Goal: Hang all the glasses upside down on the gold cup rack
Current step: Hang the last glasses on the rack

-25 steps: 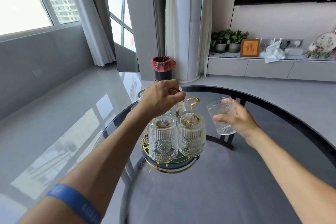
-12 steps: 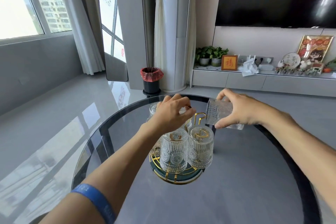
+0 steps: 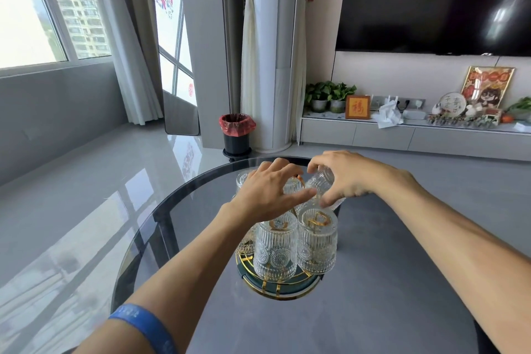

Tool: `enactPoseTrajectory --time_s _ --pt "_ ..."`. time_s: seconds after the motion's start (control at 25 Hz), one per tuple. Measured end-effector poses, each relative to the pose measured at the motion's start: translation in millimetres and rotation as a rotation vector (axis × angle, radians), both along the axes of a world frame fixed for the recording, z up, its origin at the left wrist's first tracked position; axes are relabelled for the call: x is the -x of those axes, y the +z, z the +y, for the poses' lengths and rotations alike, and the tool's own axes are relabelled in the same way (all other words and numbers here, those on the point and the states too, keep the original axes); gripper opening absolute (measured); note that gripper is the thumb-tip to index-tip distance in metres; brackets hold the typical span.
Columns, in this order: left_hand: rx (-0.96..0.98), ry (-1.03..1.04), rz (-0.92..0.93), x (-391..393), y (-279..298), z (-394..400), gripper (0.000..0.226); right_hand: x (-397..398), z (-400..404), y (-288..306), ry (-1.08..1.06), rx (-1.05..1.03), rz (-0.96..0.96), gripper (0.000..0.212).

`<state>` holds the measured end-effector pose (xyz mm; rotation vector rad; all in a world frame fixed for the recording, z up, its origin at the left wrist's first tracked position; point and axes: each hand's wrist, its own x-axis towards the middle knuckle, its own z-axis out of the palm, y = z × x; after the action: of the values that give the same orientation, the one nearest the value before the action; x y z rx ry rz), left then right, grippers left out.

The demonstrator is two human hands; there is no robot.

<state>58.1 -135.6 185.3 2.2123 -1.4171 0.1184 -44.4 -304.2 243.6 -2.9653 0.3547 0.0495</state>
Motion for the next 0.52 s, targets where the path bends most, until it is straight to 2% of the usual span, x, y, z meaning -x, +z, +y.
enactPoseTrajectory --time_s 0.16,0.32,0.52 --pt "0.009 -0.001 -0.007 -1.0 -2.6 -0.6 0.062 -5.0 0.0 -15.1 0.011 -0.188 -0.081 0.067" --pt "0.049 -0.014 -0.016 -3.7 -6.6 -2.4 0.056 -4.7 -0.9 -32.9 -0.032 -0.449 -0.212 0.041" --pt "0.049 -0.032 0.088 -3.8 -5.1 -6.2 0.037 1.2 -6.1 -47.3 -0.074 -0.481 -0.315 0.029"
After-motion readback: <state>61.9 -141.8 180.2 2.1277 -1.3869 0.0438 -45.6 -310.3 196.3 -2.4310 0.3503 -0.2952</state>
